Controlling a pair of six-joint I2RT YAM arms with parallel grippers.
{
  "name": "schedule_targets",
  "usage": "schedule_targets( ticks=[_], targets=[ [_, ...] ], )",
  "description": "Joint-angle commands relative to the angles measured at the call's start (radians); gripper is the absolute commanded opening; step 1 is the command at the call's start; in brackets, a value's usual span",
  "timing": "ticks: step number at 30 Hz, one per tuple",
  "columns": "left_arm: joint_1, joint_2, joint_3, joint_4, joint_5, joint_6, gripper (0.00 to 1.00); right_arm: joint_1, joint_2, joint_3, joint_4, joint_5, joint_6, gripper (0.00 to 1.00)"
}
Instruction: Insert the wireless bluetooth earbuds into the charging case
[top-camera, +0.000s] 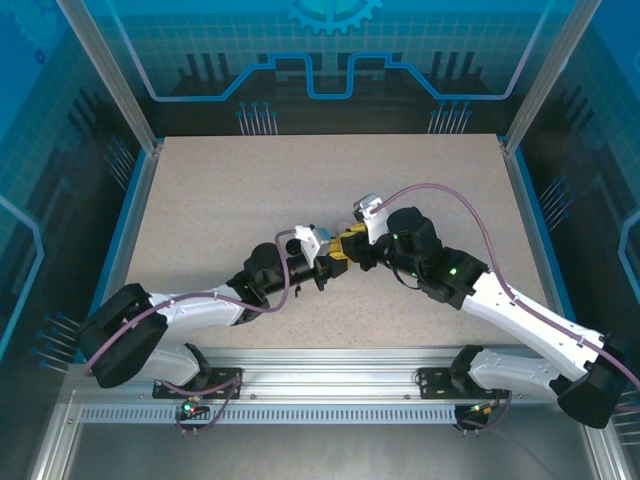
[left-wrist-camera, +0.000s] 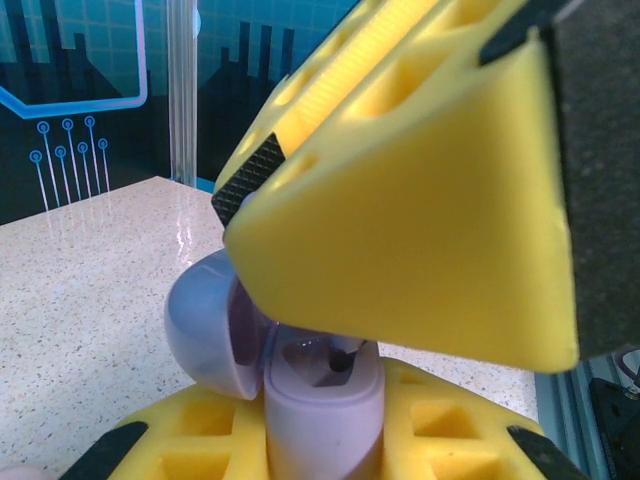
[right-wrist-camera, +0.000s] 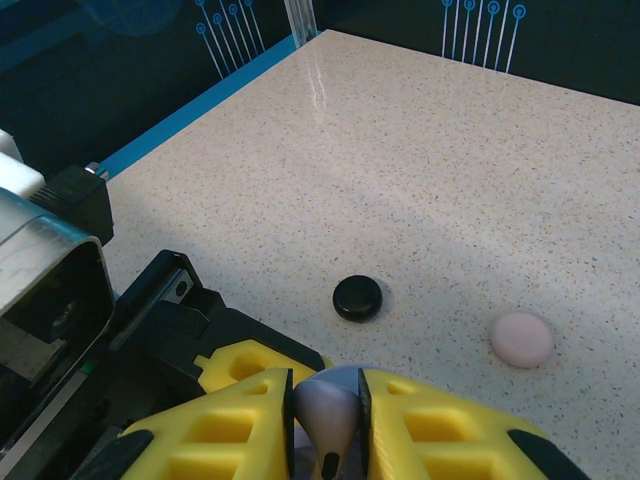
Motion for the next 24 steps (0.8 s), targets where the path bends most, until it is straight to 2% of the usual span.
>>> schedule_targets(
  ticks=[1,9,24],
  targets=[
    [-0.009,-0.030,0.034,0.038,0.029,-0.009,0.03,-0.009,-0.009,-0.024,-0.002,0.013,-0.017,0.23],
    [-0.007,-0.027,0.039,0.040,0.031,-0.017,0.03,-0.011,-0.003,-0.028,0.000,0.007,-0.020,0.23],
    [-0.008,-0.027,0.041,0.041,0.025,-0.017,0.03,-0.038,-0.018,-0.055,0.015,-0.090,0.004,0.24]
  ],
)
